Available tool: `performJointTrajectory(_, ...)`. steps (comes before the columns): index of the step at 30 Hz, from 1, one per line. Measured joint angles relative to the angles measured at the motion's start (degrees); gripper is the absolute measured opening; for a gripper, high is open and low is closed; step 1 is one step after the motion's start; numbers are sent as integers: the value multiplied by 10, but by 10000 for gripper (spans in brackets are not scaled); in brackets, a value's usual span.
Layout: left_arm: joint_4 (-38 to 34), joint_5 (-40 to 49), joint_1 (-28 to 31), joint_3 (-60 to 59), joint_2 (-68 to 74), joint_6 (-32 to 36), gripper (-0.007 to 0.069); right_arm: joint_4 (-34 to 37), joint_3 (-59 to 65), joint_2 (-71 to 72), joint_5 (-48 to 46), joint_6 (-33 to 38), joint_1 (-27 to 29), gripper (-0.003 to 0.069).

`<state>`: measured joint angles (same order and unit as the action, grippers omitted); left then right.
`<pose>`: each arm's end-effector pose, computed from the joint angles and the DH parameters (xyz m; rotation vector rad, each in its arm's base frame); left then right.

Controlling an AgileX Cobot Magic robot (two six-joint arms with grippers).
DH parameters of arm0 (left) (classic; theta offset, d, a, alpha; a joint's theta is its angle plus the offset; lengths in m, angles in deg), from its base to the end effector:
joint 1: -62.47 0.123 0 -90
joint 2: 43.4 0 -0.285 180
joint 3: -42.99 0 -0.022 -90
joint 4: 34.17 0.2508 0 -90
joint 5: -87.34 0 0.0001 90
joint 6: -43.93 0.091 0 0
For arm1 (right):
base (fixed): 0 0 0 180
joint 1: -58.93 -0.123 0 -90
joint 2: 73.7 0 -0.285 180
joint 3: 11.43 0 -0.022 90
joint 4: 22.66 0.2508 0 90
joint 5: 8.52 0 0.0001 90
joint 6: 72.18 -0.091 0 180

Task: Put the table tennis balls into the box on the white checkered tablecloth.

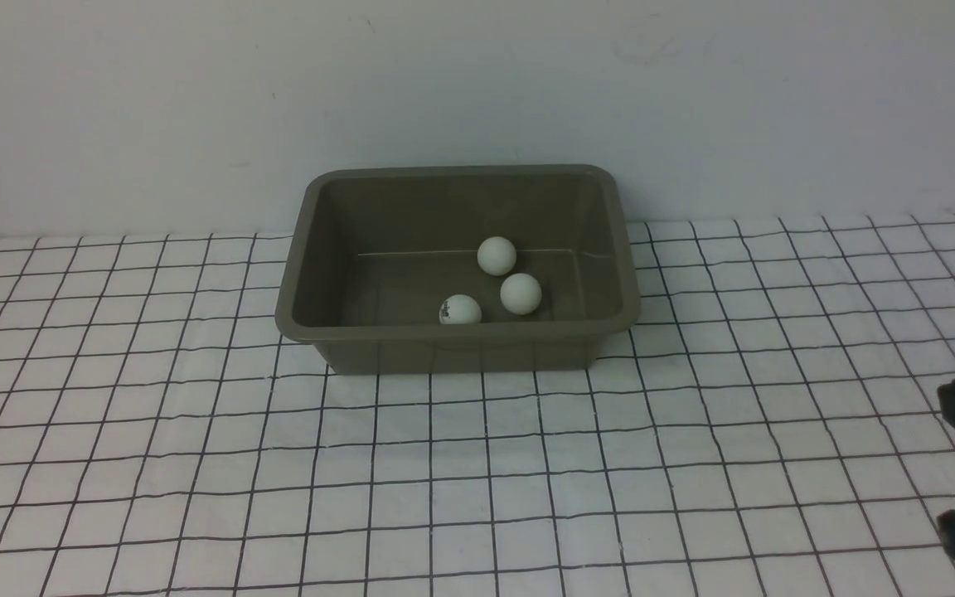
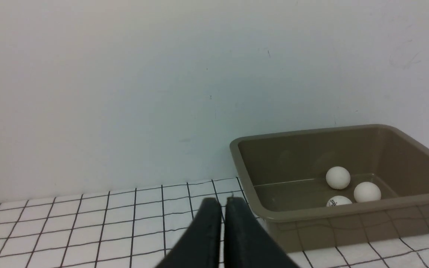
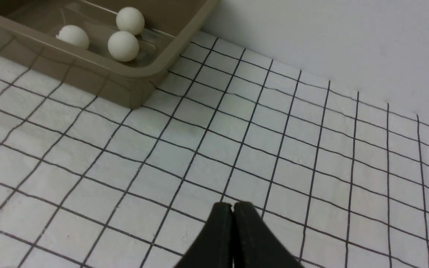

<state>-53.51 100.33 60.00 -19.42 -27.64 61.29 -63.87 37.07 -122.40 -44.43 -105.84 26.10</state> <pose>0.0571 -0.0093 0.2726 0.0715 1.5781 -0.1133 0.1296 0.0417 0.2784 -0.4229 2.1006 -0.1198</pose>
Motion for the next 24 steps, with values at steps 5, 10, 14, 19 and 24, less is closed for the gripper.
performJointTrajectory(5,0,0,0,0,0,0,-1,-2,0,0,-12,-1,0,-16)
performJointTrajectory(10,0,0,0,0,0,0,-1,-2,0,0,-13,-1,0,-16)
performJointTrajectory(14,0,0,0,0,0,0,-1,-2,0,0,-14,-1,0,-16)
performJointTrajectory(19,8,0,0,-1,0,6,-1,-2,0,0,-14,-1,0,-16)
performJointTrajectory(24,29,2,25,-41,-10,21,-1,-2,0,0,-14,-1,0,-16)
